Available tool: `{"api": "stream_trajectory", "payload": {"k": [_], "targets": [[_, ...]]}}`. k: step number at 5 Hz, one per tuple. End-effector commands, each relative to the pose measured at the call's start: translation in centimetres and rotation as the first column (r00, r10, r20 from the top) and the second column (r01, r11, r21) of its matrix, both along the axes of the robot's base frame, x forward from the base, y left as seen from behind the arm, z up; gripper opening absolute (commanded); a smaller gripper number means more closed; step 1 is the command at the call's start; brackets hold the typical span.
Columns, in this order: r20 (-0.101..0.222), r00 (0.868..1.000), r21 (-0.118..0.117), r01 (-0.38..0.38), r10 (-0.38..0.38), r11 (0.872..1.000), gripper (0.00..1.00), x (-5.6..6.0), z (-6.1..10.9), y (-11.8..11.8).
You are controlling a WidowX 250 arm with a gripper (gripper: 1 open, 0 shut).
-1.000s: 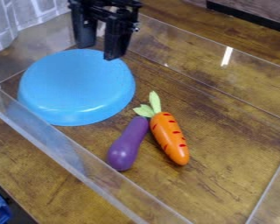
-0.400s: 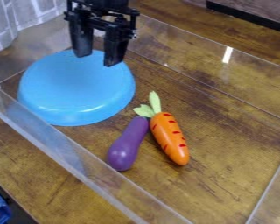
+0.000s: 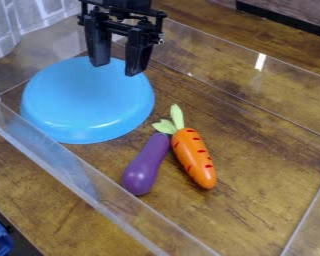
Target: Remove the purple eggplant from the blue tray and put it on the table
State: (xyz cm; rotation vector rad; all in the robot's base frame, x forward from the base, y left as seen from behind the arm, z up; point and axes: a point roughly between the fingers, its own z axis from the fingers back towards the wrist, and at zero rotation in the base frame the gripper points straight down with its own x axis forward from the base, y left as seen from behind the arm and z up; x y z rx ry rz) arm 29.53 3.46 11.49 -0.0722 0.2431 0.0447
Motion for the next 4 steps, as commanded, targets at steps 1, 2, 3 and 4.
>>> {"api": "stream_trajectory", "payload": {"k": [1, 2, 3, 4], "targets": [[0.064, 0.995, 0.003, 0.080, -0.080, 0.997, 1.00, 0.5, 2.1, -1.1], [0.063, 0.986, 0.001, 0.153, -0.153, 0.988, 1.00, 1.3, 2.2, -2.1], [0.059, 0.983, 0.000, 0.177, -0.176, 0.984, 1.00, 1.2, 1.2, -3.3], [0.042, 0.978, -0.003, 0.206, -0.205, 0.979, 1.00, 1.1, 0.0, -4.9]]}}
